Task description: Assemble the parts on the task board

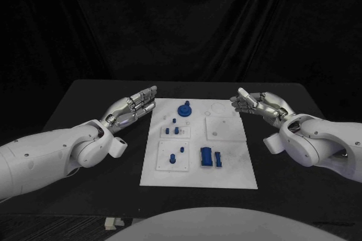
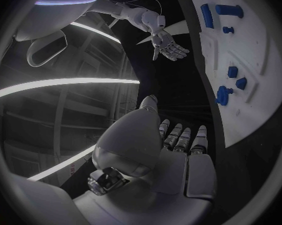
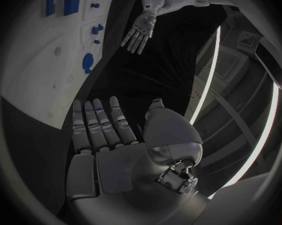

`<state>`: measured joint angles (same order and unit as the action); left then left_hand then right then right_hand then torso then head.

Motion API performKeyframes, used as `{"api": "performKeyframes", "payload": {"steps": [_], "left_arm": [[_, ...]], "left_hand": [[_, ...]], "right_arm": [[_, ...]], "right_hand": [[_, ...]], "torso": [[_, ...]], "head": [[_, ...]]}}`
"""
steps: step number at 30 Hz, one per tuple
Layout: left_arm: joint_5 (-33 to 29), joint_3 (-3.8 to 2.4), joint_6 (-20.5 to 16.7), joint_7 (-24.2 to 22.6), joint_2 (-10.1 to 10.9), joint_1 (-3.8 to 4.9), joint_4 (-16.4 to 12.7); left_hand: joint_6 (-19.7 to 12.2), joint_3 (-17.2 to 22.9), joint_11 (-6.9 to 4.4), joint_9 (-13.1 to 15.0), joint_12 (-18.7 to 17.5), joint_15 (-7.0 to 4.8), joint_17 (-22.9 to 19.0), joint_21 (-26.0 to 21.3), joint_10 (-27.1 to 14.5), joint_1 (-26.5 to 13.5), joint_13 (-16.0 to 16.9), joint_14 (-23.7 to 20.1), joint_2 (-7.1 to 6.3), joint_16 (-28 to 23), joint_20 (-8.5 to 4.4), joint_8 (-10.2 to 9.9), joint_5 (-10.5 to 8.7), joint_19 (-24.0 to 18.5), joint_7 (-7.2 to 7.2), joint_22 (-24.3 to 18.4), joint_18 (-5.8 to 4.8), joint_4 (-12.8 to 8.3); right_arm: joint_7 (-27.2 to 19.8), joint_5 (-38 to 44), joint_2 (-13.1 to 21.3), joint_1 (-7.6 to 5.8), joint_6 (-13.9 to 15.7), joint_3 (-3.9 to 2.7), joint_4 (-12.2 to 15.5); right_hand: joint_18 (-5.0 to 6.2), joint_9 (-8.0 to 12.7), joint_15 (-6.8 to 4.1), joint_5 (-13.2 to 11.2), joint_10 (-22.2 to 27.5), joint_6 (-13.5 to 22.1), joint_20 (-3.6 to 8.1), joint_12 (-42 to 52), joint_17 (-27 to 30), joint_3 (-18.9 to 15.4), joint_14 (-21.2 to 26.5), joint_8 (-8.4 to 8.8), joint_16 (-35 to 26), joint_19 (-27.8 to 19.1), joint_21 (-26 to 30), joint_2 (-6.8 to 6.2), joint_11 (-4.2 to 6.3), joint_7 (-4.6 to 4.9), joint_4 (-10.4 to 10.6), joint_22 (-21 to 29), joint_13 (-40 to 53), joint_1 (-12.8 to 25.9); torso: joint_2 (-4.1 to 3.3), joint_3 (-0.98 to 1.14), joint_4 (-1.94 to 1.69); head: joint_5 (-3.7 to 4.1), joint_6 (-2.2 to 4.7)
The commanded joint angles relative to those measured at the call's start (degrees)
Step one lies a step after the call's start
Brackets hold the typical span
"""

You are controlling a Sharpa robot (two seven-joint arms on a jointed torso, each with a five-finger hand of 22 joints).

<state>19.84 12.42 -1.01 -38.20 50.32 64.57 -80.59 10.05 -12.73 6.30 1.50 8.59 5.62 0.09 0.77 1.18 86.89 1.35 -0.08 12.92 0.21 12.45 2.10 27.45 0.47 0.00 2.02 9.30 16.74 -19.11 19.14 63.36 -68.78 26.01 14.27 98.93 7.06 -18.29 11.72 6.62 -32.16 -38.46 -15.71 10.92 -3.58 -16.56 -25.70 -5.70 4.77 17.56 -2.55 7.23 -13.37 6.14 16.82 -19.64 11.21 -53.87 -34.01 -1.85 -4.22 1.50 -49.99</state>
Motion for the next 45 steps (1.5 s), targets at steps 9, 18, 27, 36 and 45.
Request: {"api": "performKeyframes", "payload": {"steps": [9, 18, 27, 36, 45], "left_arm": [[0.0, -0.03, -0.5, -0.3, -0.9, 0.0, 0.7], [-2.4, -1.52, -5.6, 0.7, -1.5, -0.53, -0.5], [-9.4, -5.89, -20.7, 3.8, -3.1, -2.09, -4.0], [-16.9, -10.55, -36.7, 7.1, -4.9, -3.75, -7.8], [-19.8, -12.4, -43.0, 8.4, -5.6, -4.4, -9.3]], "left_hand": [[-3.2, 3.8, -1.89, -1.5, -2.6, -5.62, -0.1, -0.8, -1.2, -25.6, -1.4, 0.1, -4.13, -0.2, -3.73, -2.1, -7.47, -0.5, 0.0, -2.0, -2.79, -5.2], [-4.9, 6.4, -6.3, -1.5, -4.2, -5.62, -0.1, -0.8, -1.2, -41.8, -1.4, 0.1, -6.48, -0.2, -6.11, -2.1, -12.71, -0.5, 0.0, -2.0, -3.77, -8.3], [-10.1, 8.5, -6.3, -1.5, -8.6, -5.62, -0.1, -0.8, -1.2, -55.8, -1.4, 0.1, -8.46, -0.2, -7.94, -2.1, -17.29, -0.5, 0.0, -2.0, -5.02, -10.8], [-10.1, 12.7, -6.3, -1.5, -8.6, -5.62, -0.1, -0.8, -1.2, -65.7, -1.4, 0.1, -12.92, -0.2, -12.45, -2.1, -20.52, -0.5, 0.0, -2.0, -9.3, -16.7], [-10.1, 12.7, -6.3, -1.5, -8.6, -5.62, -0.1, -0.8, -1.2, -72.3, -1.4, 0.1, -12.92, -0.2, -12.45, -2.1, -22.68, -0.5, 0.0, -2.0, -9.3, -16.7]], "right_arm": [[-6.4, -5.1, -0.9, 1.85, -5.0, -0.03, -2.3], [-7.3, -8.3, -4.9, 3.36, 0.2, -3.21, -3.8], [-9.7, -16.1, -14.8, 7.16, 13.1, -11.19, -7.5], [-10.7, -19.1, -18.7, 8.62, 18.1, -14.27, -9.0], [-10.7, -19.1, -18.7, 8.62, 18.1, -14.27, -9.0]], "right_hand": [[-0.76, 10.5, -4.6, -1.7, 16.7, 15.8, 4.46, -1.2, 3.6, 6.8, 17.0, 5.7, -4.8, -17.6, 2.6, -7.23, 5.05, -6.14, -5.1, 14.6, -7.1, 15.9], [-7.06, 18.3, -11.72, -6.6, 32.2, 34.1, 15.71, -10.9, 3.6, 16.6, 25.7, 5.7, -4.8, -17.6, 2.6, -7.23, 13.37, -6.14, -16.8, 19.6, -11.2, 46.4], [-7.06, 18.3, -11.72, -6.6, 32.2, 38.5, 15.71, -10.9, 3.6, 16.6, 25.7, 5.7, -4.8, -17.6, 2.6, -7.23, 13.37, -6.14, -16.8, 19.6, -11.2, 53.9], [-7.06, 18.3, -11.72, -6.6, 32.2, 38.5, 15.71, -10.9, 3.6, 16.6, 25.7, 5.7, -4.8, -17.6, 2.6, -7.23, 13.37, -6.14, -16.8, 19.6, -11.2, 53.9], [-7.06, 18.3, -11.72, -6.6, 32.2, 38.5, 15.71, -10.9, 3.6, 16.6, 25.7, 5.7, -4.8, -17.6, 2.6, -7.23, 13.37, -6.14, -16.8, 19.6, -11.2, 53.9]], "torso": [[1.39, 0.23, 0.74], [1.63, 0.49, 1.31], [2.32, 1.26, 2.97], [2.79, 1.79, 4.1], [2.83, 1.85, 4.22]], "head": [[-1.21, 0.01], [-1.26, 2.58], [-1.4, 10.01], [-1.49, 15.09], [-1.5, 15.61]]}}
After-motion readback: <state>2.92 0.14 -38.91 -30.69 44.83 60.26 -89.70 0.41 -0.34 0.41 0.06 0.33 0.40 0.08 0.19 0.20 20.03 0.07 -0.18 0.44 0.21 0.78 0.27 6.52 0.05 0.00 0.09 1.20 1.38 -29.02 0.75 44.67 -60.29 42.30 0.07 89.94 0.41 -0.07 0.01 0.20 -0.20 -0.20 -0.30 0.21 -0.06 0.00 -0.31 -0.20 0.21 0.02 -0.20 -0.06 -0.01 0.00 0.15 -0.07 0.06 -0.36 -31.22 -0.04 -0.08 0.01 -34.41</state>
